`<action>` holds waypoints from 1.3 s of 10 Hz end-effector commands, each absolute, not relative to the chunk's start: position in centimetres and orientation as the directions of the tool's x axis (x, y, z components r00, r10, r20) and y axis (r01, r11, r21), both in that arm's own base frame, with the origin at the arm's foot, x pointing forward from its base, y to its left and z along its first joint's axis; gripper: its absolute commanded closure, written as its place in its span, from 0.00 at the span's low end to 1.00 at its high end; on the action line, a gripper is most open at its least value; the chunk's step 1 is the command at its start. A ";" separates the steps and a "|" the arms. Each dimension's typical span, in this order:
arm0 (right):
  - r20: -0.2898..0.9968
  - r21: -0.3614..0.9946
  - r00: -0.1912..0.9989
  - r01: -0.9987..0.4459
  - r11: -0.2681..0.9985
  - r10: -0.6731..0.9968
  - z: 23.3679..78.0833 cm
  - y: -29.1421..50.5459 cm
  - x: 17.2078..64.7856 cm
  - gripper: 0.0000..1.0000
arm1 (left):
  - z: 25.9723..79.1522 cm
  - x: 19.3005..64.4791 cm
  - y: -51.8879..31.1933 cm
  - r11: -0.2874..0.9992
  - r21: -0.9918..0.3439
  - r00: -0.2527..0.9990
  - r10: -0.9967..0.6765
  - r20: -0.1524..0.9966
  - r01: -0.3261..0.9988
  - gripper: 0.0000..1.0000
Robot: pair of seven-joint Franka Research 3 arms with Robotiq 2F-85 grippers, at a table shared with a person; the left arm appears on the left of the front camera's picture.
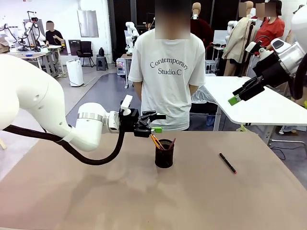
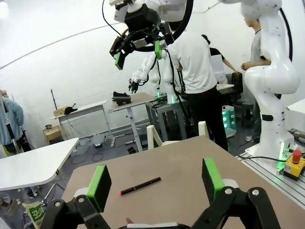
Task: Place the pens into the pen holder.
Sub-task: Pick up a writing instrument from the table and place it into the Pen holder.
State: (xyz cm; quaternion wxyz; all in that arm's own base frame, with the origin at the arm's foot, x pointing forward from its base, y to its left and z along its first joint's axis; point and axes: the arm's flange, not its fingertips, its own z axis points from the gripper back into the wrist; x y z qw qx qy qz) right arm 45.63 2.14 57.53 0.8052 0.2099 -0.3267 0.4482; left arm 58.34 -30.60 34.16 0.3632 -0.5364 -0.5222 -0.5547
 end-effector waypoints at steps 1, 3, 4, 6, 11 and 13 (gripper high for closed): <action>0.717 0.046 0.382 -0.861 0.507 0.583 57.6 2.1 45.6 0.00 | 36.5 57.3 -27.2 -0.179 0.181 -0.172 0.066 0.983 0.967 0.00; 0.717 0.046 0.382 -0.861 0.507 0.583 57.6 2.1 45.6 0.00 | 38.8 56.4 -24.2 -0.171 0.223 -0.224 0.010 0.974 0.960 0.00; 0.717 0.046 0.382 -0.861 0.507 0.583 57.6 2.1 45.6 0.00 | 39.6 56.0 -22.5 -0.153 0.256 -0.260 -0.007 0.966 0.954 0.00; 0.717 0.046 0.382 -0.861 0.507 0.583 57.6 2.1 45.6 0.00 | 42.1 55.2 -17.9 -0.094 0.201 -0.214 -0.153 0.965 0.975 0.00; 0.717 0.046 0.382 -0.861 0.507 0.583 57.6 2.1 45.6 0.00 | 46.6 54.1 -10.3 0.175 0.205 -0.150 -0.283 0.947 0.963 0.00; 0.717 0.046 0.382 -0.861 0.507 0.583 57.6 2.1 45.6 0.00 | 46.3 53.2 -10.0 0.209 0.199 -0.134 -0.287 0.948 0.958 0.00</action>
